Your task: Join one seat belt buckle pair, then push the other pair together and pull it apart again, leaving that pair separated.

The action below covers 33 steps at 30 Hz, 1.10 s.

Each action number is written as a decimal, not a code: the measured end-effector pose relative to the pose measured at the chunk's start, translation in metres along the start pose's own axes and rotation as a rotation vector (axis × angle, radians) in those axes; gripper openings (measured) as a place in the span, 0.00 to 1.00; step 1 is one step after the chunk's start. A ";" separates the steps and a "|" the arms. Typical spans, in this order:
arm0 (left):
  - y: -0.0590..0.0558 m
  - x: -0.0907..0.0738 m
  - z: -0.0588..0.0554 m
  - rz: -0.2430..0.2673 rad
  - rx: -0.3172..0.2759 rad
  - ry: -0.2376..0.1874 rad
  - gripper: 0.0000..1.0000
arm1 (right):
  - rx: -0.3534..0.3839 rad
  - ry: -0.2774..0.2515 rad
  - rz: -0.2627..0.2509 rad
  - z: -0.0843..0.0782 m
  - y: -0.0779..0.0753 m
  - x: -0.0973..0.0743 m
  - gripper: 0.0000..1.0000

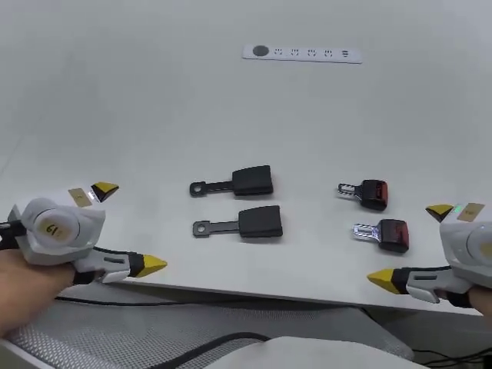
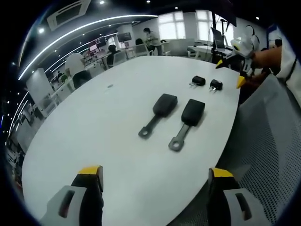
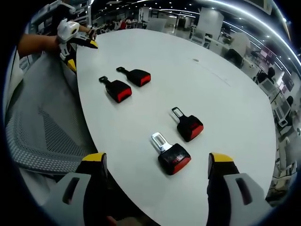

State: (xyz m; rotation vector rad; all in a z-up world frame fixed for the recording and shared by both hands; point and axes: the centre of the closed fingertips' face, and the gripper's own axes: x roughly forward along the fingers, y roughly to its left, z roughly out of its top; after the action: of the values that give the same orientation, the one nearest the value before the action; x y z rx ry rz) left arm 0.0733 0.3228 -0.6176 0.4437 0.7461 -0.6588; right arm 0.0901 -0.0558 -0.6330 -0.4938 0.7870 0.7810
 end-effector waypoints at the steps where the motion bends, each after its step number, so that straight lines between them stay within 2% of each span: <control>1: 0.001 -0.001 0.000 0.003 -0.007 -0.003 0.92 | 0.000 0.002 0.000 0.000 0.000 0.000 0.89; 4: 0.004 -0.001 -0.003 0.007 0.004 0.003 0.91 | -0.003 0.006 -0.001 -0.001 -0.001 0.000 0.89; 13: 0.002 0.000 -0.004 -0.001 0.031 0.027 0.90 | -0.018 0.003 0.001 0.004 -0.002 -0.002 0.88; 17: -0.001 0.002 -0.007 -0.005 0.060 0.050 0.90 | -0.065 0.024 0.000 0.001 -0.005 -0.003 0.84; 20: 0.000 0.002 -0.008 0.011 0.122 0.076 0.92 | -0.093 0.042 0.012 0.000 -0.003 -0.003 0.81; 22: -0.003 0.002 -0.008 -0.011 0.136 0.080 0.89 | -0.118 0.049 0.014 -0.001 -0.004 -0.003 0.80; 24: -0.003 0.002 -0.008 -0.011 0.157 0.090 0.88 | -0.121 0.047 0.021 0.000 -0.004 -0.004 0.79; 29: 0.001 -0.003 -0.007 -0.006 0.174 0.106 0.86 | -0.146 0.050 0.038 0.001 -0.005 -0.004 0.78; 31: 0.000 -0.003 0.000 -0.015 0.152 0.097 0.85 | -0.158 0.057 0.053 0.000 -0.003 -0.003 0.77; 33: -0.003 0.000 0.007 -0.025 0.155 0.089 0.85 | -0.171 0.064 0.060 0.000 -0.003 -0.002 0.77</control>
State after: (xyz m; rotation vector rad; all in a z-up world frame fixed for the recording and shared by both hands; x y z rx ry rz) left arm 0.0747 0.3165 -0.6129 0.6101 0.7883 -0.7268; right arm 0.0908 -0.0587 -0.6312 -0.6534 0.8006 0.8966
